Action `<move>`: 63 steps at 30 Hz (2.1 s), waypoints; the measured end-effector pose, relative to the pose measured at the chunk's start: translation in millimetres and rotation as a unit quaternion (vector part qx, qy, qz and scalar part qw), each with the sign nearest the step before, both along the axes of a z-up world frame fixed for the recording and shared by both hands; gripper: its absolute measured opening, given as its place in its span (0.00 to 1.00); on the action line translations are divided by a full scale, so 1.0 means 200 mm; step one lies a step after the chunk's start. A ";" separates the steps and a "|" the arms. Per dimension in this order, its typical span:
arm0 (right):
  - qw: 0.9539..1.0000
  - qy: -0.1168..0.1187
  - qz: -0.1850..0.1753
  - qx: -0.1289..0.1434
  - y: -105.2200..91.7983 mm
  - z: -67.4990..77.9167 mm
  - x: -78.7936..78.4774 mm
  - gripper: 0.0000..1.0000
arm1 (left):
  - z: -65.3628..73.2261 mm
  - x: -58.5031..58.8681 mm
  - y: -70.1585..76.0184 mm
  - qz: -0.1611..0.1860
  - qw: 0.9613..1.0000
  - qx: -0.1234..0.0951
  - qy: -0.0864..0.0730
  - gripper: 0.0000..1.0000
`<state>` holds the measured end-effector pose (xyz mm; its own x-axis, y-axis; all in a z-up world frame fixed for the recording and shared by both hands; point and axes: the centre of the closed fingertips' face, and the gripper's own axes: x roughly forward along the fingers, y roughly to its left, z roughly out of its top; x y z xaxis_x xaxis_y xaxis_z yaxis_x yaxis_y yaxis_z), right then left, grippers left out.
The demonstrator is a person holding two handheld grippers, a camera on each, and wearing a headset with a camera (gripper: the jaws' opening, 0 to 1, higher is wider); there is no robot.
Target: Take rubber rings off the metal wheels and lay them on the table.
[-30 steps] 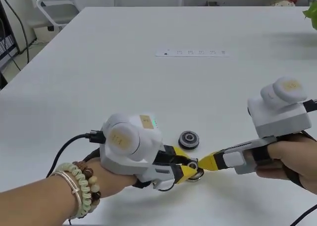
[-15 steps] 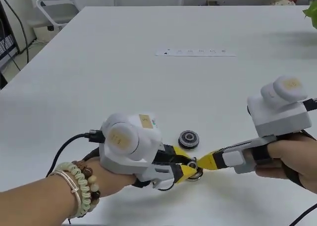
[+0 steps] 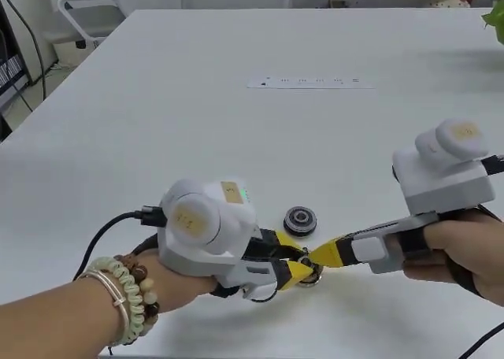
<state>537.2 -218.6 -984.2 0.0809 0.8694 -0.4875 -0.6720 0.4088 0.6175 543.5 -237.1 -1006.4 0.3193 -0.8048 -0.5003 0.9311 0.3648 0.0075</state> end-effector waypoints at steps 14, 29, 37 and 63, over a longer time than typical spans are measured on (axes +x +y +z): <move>0.998 -0.004 -0.013 -0.058 -0.06 -0.08 0.03 0.00 | 0.00 0.00 0.00 0.000 1.000 0.000 -0.002 0.14; 0.996 -0.013 -0.015 -0.082 -0.09 -0.12 0.04 0.00 | 0.00 0.00 -0.01 0.004 1.000 0.011 0.015 0.14; 0.997 -0.012 -0.021 -0.077 -0.10 -0.11 0.06 0.00 | 0.00 -0.01 0.00 -0.010 0.999 0.033 0.021 0.17; 0.998 -0.010 -0.035 -0.054 -0.10 -0.07 0.08 0.00 | 0.24 0.02 0.04 0.007 1.000 0.021 -0.021 0.55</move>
<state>552.9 -239.4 -997.8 0.1499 0.8034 -0.5763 -0.6511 0.5188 0.5540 548.3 -228.2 -958.9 0.3522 -0.7781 -0.5201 0.9242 0.3769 0.0620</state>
